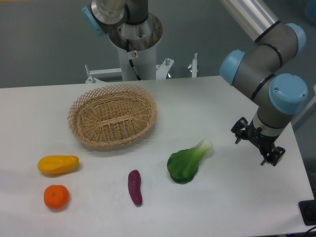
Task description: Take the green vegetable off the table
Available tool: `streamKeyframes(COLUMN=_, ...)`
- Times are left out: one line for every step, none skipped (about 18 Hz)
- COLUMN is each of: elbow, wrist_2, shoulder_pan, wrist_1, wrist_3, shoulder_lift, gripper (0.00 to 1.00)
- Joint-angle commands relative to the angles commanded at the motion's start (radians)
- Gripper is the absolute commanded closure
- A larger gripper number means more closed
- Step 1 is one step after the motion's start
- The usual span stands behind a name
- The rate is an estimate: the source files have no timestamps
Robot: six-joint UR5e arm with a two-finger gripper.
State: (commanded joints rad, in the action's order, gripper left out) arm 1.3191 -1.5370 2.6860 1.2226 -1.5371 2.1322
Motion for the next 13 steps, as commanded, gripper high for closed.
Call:
streamKeyframes(elbow=0.020, wrist_2=0.006, shoulder_pan=-0.002, wrist_1=-0.003, wrist_3=0.011, shoulder_lift=-0.006, gripper=0.00)
streamKeyframes(elbow=0.035, wrist_2=0.006, shoulder_pan=-0.002, wrist_1=-0.005, wrist_3=0.027, shoulder_lift=-0.011, gripper=0.00)
streamKeyframes(elbow=0.040, wrist_2=0.009, shoulder_pan=-0.003, wrist_1=-0.003, wrist_3=0.058, shoulder_lift=-0.014, gripper=0.00)
streamKeyframes(elbow=0.048, wrist_2=0.009, shoulder_pan=-0.006, wrist_1=-0.003, wrist_3=0.107, shoulder_lift=-0.015, gripper=0.00)
streamKeyframes(elbow=0.051, wrist_2=0.011, shoulder_pan=-0.021, wrist_1=-0.005, wrist_3=0.167, shoulder_lift=-0.014, gripper=0.00)
streamKeyframes(elbow=0.049, wrist_2=0.009, shoulder_pan=-0.044, wrist_1=-0.005, wrist_3=0.228, shoulder_lift=-0.006, gripper=0.00)
streamKeyframes(elbow=0.051, wrist_2=0.008, shoulder_pan=-0.064, wrist_1=-0.006, wrist_3=0.277, shoulder_lift=0.000, gripper=0.00)
streamKeyframes(elbow=0.049, wrist_2=0.008, shoulder_pan=-0.080, wrist_1=-0.009, wrist_3=0.303, shoulder_lift=0.006, gripper=0.00)
streamKeyframes(elbow=0.049, wrist_2=0.006, shoulder_pan=-0.095, wrist_1=-0.015, wrist_3=0.314, shoulder_lift=0.011, gripper=0.00)
streamKeyframes(elbow=0.057, wrist_2=0.006, shoulder_pan=-0.109, wrist_1=-0.018, wrist_3=0.314, shoulder_lift=0.012, gripper=0.00)
streamKeyframes(elbow=0.072, wrist_2=0.006, shoulder_pan=-0.120, wrist_1=-0.020, wrist_3=0.310, shoulder_lift=0.014, gripper=0.00)
streamKeyframes(elbow=0.092, wrist_2=0.006, shoulder_pan=-0.126, wrist_1=-0.024, wrist_3=0.313, shoulder_lift=0.012, gripper=0.00)
streamKeyframes(elbow=0.106, wrist_2=0.006, shoulder_pan=-0.135, wrist_1=-0.041, wrist_3=0.313, shoulder_lift=0.011, gripper=0.00)
